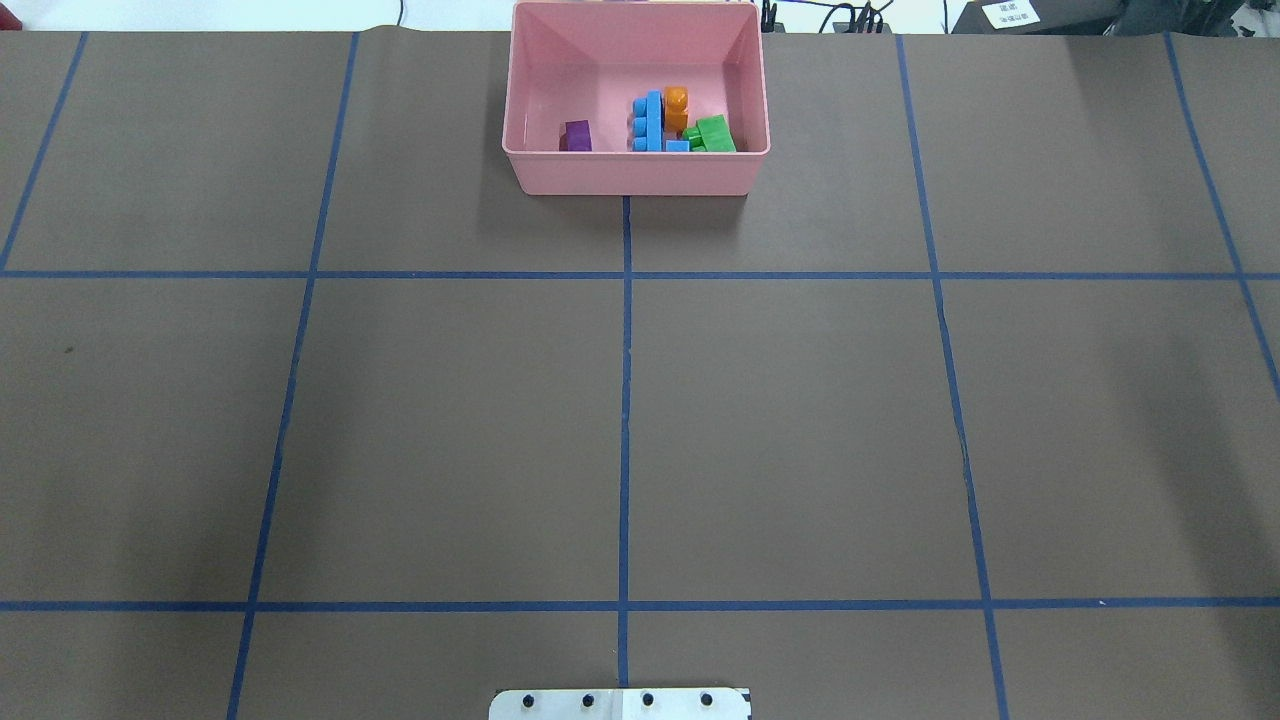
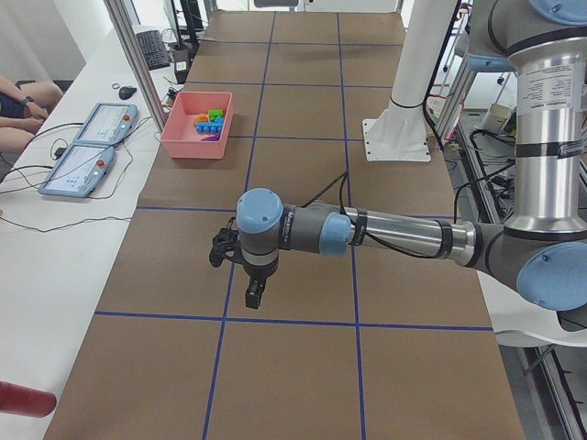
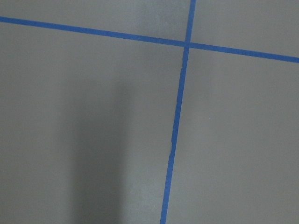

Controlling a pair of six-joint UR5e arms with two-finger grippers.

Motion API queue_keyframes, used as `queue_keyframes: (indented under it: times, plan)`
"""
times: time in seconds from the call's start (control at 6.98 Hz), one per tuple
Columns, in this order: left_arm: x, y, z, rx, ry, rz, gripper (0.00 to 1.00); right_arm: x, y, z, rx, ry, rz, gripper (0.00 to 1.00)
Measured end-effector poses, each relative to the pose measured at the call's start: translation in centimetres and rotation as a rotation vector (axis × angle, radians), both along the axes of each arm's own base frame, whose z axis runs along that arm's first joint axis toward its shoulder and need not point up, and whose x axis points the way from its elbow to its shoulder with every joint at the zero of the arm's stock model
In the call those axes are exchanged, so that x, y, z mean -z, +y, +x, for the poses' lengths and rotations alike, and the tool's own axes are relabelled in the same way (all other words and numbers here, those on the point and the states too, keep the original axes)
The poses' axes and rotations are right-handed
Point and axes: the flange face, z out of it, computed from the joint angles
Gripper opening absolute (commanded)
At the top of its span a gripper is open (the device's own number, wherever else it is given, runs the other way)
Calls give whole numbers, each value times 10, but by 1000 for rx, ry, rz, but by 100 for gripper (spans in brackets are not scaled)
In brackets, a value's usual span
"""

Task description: Put all blocks into box

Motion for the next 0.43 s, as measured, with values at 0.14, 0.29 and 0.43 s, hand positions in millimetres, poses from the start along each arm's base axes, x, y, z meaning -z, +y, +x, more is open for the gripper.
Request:
queue_keyframes:
  times: [0.14, 0.29, 0.43]
  plan:
    - [2, 0, 0, 2, -2, 2, 100, 0, 0, 0, 0, 0, -1, 100]
    - [2, 1, 0, 3, -3, 2, 100, 0, 0, 0, 0, -2, -1, 100]
    - [1, 1, 0, 4, -4, 0, 100, 0, 0, 0, 0, -4, -1, 100]
